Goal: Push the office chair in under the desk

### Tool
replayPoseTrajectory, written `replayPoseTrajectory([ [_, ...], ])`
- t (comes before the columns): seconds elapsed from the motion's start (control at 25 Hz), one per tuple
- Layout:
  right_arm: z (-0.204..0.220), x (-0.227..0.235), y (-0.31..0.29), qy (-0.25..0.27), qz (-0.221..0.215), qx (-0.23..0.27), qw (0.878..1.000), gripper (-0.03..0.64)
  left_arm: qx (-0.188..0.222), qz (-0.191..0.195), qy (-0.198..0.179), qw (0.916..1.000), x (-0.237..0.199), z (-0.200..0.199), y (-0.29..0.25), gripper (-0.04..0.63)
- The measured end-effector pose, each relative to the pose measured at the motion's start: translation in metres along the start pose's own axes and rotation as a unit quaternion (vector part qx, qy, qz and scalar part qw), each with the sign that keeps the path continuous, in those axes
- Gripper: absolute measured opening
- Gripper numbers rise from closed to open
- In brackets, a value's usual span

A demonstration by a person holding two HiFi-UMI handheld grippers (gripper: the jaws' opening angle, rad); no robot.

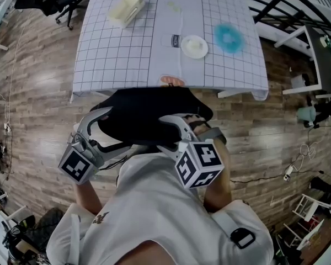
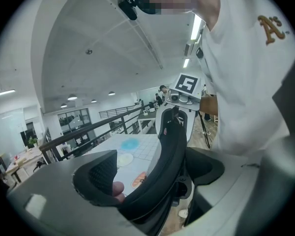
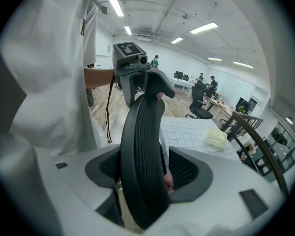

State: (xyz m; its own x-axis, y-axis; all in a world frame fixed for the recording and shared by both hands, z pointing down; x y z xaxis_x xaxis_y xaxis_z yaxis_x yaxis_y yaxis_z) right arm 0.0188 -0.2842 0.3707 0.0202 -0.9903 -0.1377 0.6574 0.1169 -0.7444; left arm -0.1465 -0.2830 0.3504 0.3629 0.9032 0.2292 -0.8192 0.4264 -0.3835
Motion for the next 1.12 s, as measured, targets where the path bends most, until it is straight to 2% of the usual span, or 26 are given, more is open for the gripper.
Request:
replayPoseTrajectory([
  [0.48,-0.004,0.012,-0.008,-0.003,0.006,-0.011,1.000,0.267,-0.006,0.001,0.001,1.0000,-0.013,0.006,0.000,0.431],
  [1.12,-0.008,0.027,-0.014,-0.010,0.008,-0.011,1.000,0.268,0.011,0.002,-0.007,0.9999,-0.032,0.009,0.000,0.430],
])
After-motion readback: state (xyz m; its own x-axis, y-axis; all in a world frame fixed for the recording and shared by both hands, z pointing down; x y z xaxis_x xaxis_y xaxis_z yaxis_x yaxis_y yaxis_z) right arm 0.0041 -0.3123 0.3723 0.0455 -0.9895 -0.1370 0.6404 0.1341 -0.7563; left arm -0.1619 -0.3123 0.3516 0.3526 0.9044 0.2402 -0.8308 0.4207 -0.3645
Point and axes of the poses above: the fingertips, and each gripper's own axes: y backward along the fingers, x to its right, z out of its underside, the point moved 7 cm from there along y, backward along the fingers, and after that the axes turned 3 degrees about -y, right-handed, at the moved point
